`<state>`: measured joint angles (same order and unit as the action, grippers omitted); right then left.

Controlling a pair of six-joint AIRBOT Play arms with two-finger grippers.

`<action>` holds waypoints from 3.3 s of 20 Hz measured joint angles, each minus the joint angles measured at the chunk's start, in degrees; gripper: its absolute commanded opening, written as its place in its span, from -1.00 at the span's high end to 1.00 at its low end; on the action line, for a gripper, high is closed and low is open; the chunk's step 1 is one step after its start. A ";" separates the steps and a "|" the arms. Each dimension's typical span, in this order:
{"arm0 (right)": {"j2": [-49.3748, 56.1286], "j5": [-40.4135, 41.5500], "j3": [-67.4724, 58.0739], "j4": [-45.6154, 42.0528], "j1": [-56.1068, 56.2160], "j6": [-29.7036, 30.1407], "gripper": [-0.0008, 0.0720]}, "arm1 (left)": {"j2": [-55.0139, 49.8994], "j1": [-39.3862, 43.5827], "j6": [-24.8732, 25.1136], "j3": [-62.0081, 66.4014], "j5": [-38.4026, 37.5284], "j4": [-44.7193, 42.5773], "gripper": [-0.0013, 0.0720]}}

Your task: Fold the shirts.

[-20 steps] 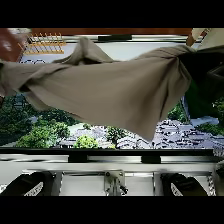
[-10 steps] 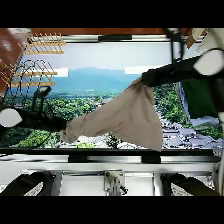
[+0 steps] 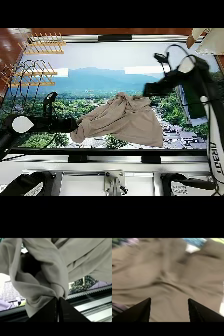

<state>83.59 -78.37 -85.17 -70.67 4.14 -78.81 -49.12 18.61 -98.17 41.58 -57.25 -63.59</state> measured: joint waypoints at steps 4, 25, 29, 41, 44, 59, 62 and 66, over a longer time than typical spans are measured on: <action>-8.09 -8.26 14.05 -0.46 -15.87 -1.01 -0.74 | 0.09 0.00 2.84 -0.28 0.81 0.85 0.88; -15.93 15.91 52.87 15.69 -18.10 4.81 0.76 | 0.11 -0.04 6.34 1.84 -1.97 0.26 0.88; -24.52 14.99 42.21 20.57 -14.97 11.63 0.76 | 0.11 -1.53 9.53 13.51 -5.51 -5.35 0.88; -55.28 26.58 -2.78 10.82 -13.68 6.75 0.76 | 3.56 -2.73 12.85 69.57 -7.69 -11.52 0.88; -54.47 18.43 -4.31 6.29 -13.66 4.50 0.76 | 4.15 -2.73 12.87 68.96 -15.30 -14.62 0.88; -12.15 18.14 16.72 17.68 -10.86 2.47 0.75 | -19.96 -2.73 2.49 25.53 -0.79 -16.85 0.72; -6.69 20.74 17.20 21.33 -9.05 2.36 -0.60 | -25.75 -3.17 1.90 24.83 0.00 -14.51 -0.91; -7.13 18.12 16.20 21.59 -12.00 2.40 -0.63 | -28.39 -7.45 3.39 30.56 -8.81 -19.87 -0.87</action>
<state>76.47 -60.25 -68.97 -49.08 -7.86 -76.40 -77.52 11.16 -94.78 72.14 -66.06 -83.46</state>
